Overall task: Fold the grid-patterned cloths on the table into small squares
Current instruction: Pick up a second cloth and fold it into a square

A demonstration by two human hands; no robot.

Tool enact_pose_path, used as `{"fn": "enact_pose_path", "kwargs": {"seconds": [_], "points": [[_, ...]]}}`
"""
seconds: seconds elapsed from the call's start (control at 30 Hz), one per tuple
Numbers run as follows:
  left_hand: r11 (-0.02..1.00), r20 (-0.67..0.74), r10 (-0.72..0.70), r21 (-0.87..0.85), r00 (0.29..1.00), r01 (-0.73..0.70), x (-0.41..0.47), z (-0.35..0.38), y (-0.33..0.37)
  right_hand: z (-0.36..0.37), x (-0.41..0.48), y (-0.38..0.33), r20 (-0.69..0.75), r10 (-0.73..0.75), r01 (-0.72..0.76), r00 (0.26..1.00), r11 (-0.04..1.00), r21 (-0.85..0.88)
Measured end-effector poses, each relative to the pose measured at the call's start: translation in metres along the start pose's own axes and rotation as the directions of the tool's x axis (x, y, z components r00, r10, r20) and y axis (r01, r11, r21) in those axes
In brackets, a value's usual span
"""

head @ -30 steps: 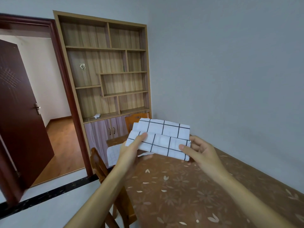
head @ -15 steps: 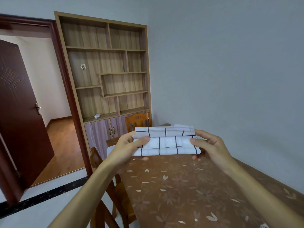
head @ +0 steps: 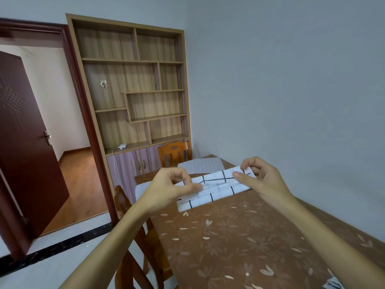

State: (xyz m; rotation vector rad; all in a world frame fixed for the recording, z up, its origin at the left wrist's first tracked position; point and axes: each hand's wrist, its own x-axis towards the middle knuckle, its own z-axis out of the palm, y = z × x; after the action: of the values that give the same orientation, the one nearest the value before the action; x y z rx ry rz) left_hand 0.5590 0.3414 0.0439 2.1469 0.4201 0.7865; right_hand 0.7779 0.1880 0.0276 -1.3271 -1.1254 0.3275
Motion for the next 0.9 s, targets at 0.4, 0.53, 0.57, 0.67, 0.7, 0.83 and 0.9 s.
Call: {"fn": "enact_pose_path", "kwargs": {"seconds": [0.4, 0.53, 0.57, 0.67, 0.7, 0.83, 0.9], "points": [[0.982, 0.309, -0.099, -0.124, 0.946, 0.144, -0.008, 0.028, 0.001, 0.024, -0.001, -0.015, 0.179, -0.003, -0.003, 0.984, 1.000, 0.029], [0.974, 0.120, -0.114, -0.184, 0.986, 0.135, -0.010, 0.036, -0.002, 0.027, -0.005, -0.006, 0.242, 0.136, -0.160, 0.961, 0.983, 0.084], [0.974, 0.076, -0.112, -0.190, 0.991, 0.125, -0.012, 0.038, -0.003, 0.027, -0.009, -0.003, 0.306, 0.173, -0.195, 0.936, 0.980, 0.044], [0.978, -0.014, -0.101, -0.183, 0.995, 0.096, -0.015, 0.043, -0.007, 0.033, -0.019, 0.008, 0.379, 0.240, -0.234, 0.894, 0.970, -0.062], [0.978, -0.018, -0.106, -0.180, 0.994, 0.101, -0.016, 0.045, -0.009, 0.035, -0.020, 0.012, 0.365, 0.238, -0.234, 0.900, 0.971, -0.057], [0.944, 0.147, -0.115, -0.291, 0.982, 0.154, -0.023, 0.044, -0.016, 0.037, -0.025, 0.019, 0.323, 0.213, -0.229, 0.922, 0.973, 0.012], [0.925, 0.231, -0.091, -0.341, 0.969, 0.168, -0.026, 0.038, -0.020, 0.036, -0.027, 0.022, 0.311, 0.212, -0.242, 0.926, 0.968, 0.061]]}}
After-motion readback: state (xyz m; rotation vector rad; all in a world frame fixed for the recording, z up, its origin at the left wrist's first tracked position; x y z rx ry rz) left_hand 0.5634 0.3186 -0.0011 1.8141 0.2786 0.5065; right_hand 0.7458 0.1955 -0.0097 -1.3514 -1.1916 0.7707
